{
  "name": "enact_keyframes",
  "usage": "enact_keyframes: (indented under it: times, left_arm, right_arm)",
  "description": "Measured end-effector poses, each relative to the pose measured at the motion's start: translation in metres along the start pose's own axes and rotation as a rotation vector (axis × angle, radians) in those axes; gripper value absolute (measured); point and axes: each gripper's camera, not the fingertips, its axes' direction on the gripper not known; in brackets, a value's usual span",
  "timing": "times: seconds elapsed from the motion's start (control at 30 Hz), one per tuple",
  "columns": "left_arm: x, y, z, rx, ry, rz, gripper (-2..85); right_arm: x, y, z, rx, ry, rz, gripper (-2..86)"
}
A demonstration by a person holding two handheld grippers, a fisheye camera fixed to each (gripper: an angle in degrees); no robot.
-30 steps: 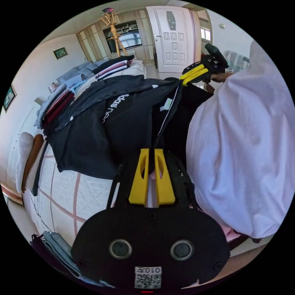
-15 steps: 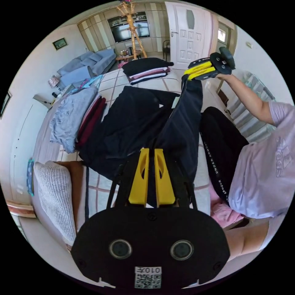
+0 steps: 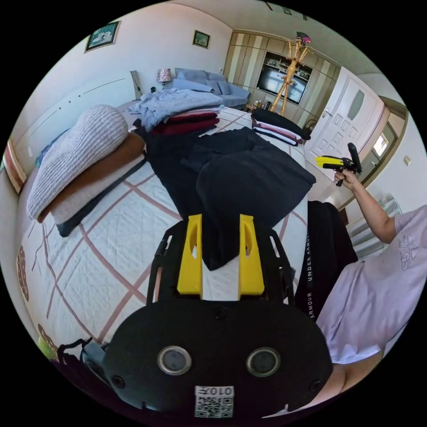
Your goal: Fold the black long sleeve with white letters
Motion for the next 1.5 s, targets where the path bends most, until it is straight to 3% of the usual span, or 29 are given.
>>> enact_keyframes:
  times: [0.13,0.33,0.53,0.83,1.03,1.2,1.33,1.5]
  left_arm:
    - [0.008,0.05,0.011,-0.029,-0.031,0.044,13.5]
    - [0.009,0.04,0.045,-0.053,-0.048,0.093,12.7]
    - [-0.004,0.027,0.072,-0.154,0.037,0.106,7.6]
    - [-0.06,0.024,0.023,-0.069,0.318,0.054,1.9]
    - [-0.062,0.019,0.052,-0.234,0.342,0.095,1.1]
    - [-0.066,0.045,0.075,-0.148,0.432,0.001,2.2]
    - [-0.036,0.047,0.06,-0.094,0.34,0.009,5.5]
    - [0.057,0.037,0.012,-0.09,-0.088,0.252,8.5]
  right_arm:
    - [-0.004,0.046,0.012,-0.025,0.021,-0.033,11.2]
    - [-0.01,0.046,0.039,-0.089,0.051,-0.069,11.1]
    - [-0.01,0.039,0.05,-0.111,0.068,-0.09,7.9]
    - [0.005,0.038,0.011,-0.036,-0.007,-0.142,2.6]
    - [0.008,0.037,0.031,-0.126,-0.058,-0.17,2.5]
    - [-0.003,0.037,0.053,-0.118,-0.051,-0.09,2.8]
    - [-0.021,0.031,0.049,-0.11,-0.017,-0.078,4.4]
    - [-0.076,0.031,0.016,-0.008,0.22,-0.165,10.1]
